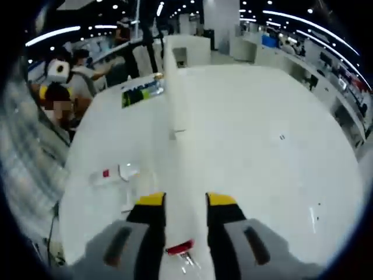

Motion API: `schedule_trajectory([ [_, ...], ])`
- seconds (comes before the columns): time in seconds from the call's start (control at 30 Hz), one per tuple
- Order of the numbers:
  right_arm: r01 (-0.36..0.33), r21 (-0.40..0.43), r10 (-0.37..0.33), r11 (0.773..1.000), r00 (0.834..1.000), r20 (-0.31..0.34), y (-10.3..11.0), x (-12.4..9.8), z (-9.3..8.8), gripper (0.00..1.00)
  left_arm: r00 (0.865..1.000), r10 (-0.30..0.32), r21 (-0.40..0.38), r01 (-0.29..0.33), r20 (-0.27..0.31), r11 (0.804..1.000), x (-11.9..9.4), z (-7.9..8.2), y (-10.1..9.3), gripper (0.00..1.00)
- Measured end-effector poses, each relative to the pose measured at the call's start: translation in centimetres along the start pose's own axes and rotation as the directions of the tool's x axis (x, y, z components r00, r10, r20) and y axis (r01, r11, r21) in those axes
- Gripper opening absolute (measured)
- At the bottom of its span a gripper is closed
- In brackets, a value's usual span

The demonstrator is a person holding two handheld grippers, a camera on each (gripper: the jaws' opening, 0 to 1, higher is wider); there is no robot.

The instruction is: Arrange the skincare products in the storage area until every visible bottle or jar stands upright without overlapping.

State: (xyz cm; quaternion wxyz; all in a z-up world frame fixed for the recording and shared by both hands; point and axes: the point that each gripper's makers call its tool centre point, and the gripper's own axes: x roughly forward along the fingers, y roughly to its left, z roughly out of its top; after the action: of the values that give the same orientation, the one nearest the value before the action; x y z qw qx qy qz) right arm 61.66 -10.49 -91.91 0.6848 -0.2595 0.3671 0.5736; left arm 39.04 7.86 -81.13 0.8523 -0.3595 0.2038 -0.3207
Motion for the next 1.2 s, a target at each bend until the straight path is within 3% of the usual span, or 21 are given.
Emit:
schedule_trajectory([
  [0.17,0.021,-0.017,-0.023,1.000,0.994,-0.111,0.2,-1.2,-3.6,0.29,1.000,-0.005,0.003,0.005,-0.016,1.000,0.2,0.2,0.2,0.43],
  [0.23,0.027,-0.046,-0.033,0.999,0.990,-0.134,0.2,-1.5,-4.3,0.30,1.000,-0.008,0.005,0.009,-0.021,1.000,0.4,0.2,0.3,0.43],
  [0.37,0.010,-0.117,-0.038,0.993,0.971,-0.236,0.2,-2.0,-7.1,0.30,0.999,-0.021,0.005,0.021,-0.028,1.000,1.0,0.4,0.0,0.43],
  [0.57,-0.014,-0.137,-0.025,0.990,0.962,-0.272,0.2,-1.5,-8.2,0.30,0.998,-0.020,0.008,0.020,-0.055,1.000,1.2,-0.3,0.1,0.43],
  [0.87,-0.089,-0.227,-0.002,0.970,0.928,-0.372,0.0,0.2,-9.0,0.29,0.997,0.004,0.012,-0.003,-0.077,1.000,1.0,-0.2,0.6,0.43],
  [1.2,-0.133,-0.260,0.019,0.956,0.917,-0.399,0.0,0.2,-9.2,0.28,0.997,0.023,0.014,-0.022,-0.072,1.000,0.9,0.4,1.4,0.43],
])
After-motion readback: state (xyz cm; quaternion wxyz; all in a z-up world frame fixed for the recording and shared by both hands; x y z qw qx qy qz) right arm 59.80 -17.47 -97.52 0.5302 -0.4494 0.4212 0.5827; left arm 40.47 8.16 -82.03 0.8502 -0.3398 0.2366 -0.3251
